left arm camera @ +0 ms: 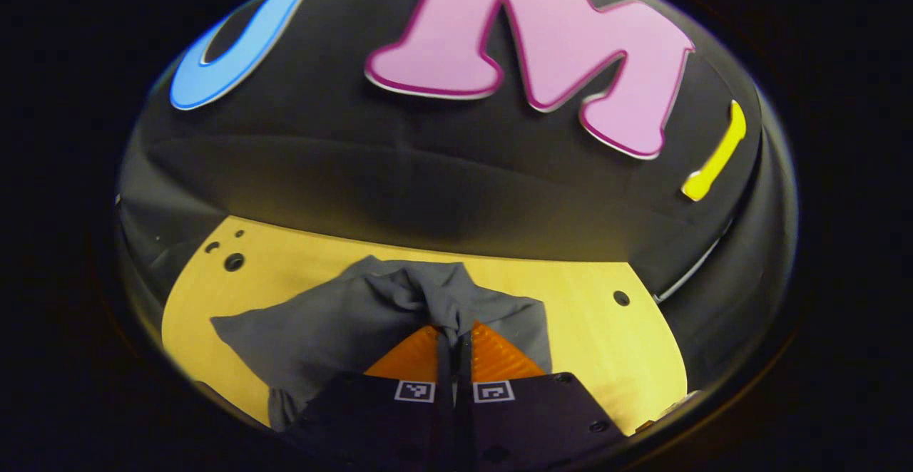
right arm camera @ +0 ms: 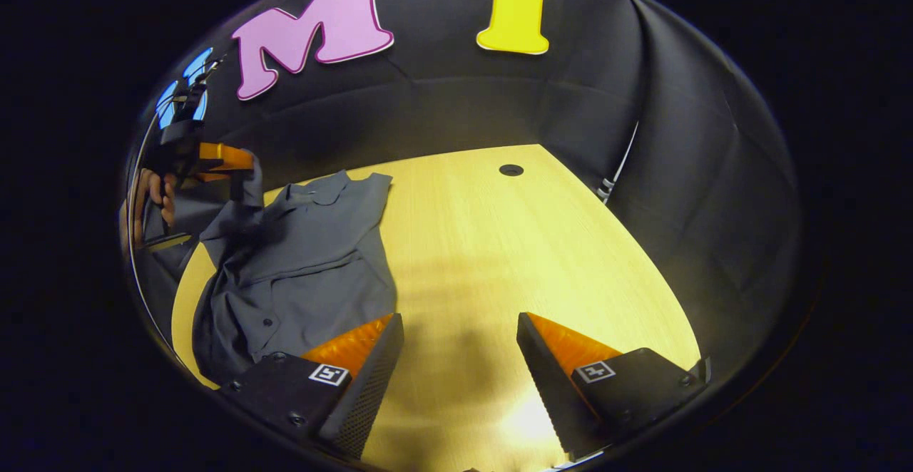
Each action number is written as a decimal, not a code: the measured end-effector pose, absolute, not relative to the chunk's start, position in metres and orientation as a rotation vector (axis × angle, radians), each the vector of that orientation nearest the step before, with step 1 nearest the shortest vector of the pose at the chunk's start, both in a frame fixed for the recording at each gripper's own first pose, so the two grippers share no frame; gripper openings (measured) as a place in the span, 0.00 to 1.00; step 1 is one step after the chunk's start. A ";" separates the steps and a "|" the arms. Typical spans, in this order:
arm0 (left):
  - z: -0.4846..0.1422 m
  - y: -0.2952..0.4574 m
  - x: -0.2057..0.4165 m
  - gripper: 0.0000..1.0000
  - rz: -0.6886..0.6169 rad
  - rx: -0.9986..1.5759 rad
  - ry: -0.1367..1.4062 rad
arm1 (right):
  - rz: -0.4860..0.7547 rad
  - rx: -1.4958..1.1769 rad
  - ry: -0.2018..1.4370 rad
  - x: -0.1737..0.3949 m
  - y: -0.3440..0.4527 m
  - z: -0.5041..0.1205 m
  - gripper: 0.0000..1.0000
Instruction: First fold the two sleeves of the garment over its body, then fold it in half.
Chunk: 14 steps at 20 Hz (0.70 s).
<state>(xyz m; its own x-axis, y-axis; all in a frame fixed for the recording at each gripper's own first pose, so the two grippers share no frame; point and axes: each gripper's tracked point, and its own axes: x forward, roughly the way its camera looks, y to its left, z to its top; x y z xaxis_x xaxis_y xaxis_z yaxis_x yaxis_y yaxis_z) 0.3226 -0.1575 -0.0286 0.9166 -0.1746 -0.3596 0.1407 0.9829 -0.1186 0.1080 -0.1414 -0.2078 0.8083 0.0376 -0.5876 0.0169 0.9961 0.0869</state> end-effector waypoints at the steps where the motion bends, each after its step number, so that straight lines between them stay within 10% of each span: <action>1: -0.035 -0.169 0.326 0.05 -0.183 -0.074 0.383 | 0.011 0.091 0.634 0.110 -0.144 -0.208 0.99; 7: -0.080 -0.214 0.346 0.10 -0.213 0.042 0.462 | 0.018 0.085 0.653 0.121 -0.150 -0.212 1.00; 14: -0.086 -0.232 0.343 0.46 -0.289 -0.006 0.473 | 0.061 0.067 0.670 0.123 -0.128 -0.215 1.00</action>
